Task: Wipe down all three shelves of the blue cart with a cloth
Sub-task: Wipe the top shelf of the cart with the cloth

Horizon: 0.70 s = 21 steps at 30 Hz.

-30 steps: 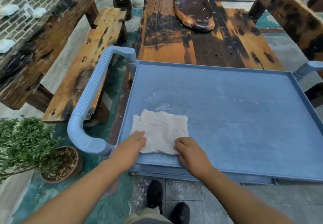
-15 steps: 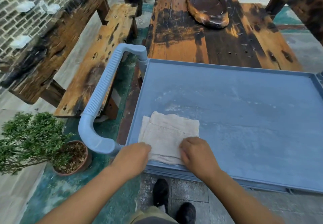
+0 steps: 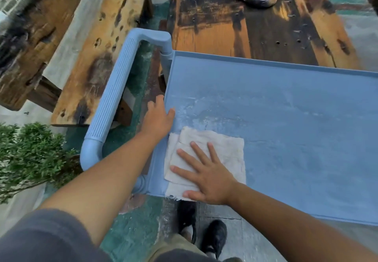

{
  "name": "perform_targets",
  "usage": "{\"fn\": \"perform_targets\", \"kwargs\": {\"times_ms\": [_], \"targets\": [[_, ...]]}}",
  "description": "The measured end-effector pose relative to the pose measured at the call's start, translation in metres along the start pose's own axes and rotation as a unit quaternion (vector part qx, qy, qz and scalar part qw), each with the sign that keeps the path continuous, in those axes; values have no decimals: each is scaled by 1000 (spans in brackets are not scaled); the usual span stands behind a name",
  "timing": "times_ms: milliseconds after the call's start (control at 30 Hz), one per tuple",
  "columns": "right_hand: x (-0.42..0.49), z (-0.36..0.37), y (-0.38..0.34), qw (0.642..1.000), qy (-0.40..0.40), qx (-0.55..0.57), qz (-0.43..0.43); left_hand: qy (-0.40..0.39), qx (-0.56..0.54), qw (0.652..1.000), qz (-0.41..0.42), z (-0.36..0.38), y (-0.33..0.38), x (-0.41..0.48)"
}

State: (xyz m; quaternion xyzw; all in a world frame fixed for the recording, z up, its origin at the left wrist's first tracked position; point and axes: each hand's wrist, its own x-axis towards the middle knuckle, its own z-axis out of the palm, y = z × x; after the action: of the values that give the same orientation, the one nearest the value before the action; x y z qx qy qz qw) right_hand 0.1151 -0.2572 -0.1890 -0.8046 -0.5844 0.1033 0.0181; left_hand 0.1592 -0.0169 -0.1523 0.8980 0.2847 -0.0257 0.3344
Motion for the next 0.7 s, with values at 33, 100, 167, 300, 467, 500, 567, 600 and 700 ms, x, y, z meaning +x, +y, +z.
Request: {"fn": "perform_targets", "kwargs": {"times_ms": [33, 100, 167, 300, 467, 500, 567, 600, 700], "targets": [[1, 1, 1, 1000, 0, -3, 1, -11, -37, 999, -16, 8, -6, -1], [4, 2, 2, 1000, 4, -3, 1, -25, -103, 993, -47, 19, -18, -3], [9, 2, 7, 1000, 7, -5, 4, -19, -158, 985, -69, 23, -23, -1], [32, 1, 11, 1000, 9, -2, 29, 20, -177, 982, -69, 25, -21, 0], [95, -15, 32, 993, 5, 20, 112, 52, -201, 975, -75, 23, -21, -5], [102, -14, 36, 994, 10, 17, 110, 43, -203, 975, -74, 22, -21, -5], [105, -8, 41, 994, 31, 14, 100, 35, -198, 977, -71, 21, -22, -4], [105, -5, 43, 994, 42, 13, 97, 36, -200, 977, -68, 20, -22, -3], [119, -9, 64, 992, 55, 11, 114, 35, -195, 978, -61, 19, -18, -3]]}}
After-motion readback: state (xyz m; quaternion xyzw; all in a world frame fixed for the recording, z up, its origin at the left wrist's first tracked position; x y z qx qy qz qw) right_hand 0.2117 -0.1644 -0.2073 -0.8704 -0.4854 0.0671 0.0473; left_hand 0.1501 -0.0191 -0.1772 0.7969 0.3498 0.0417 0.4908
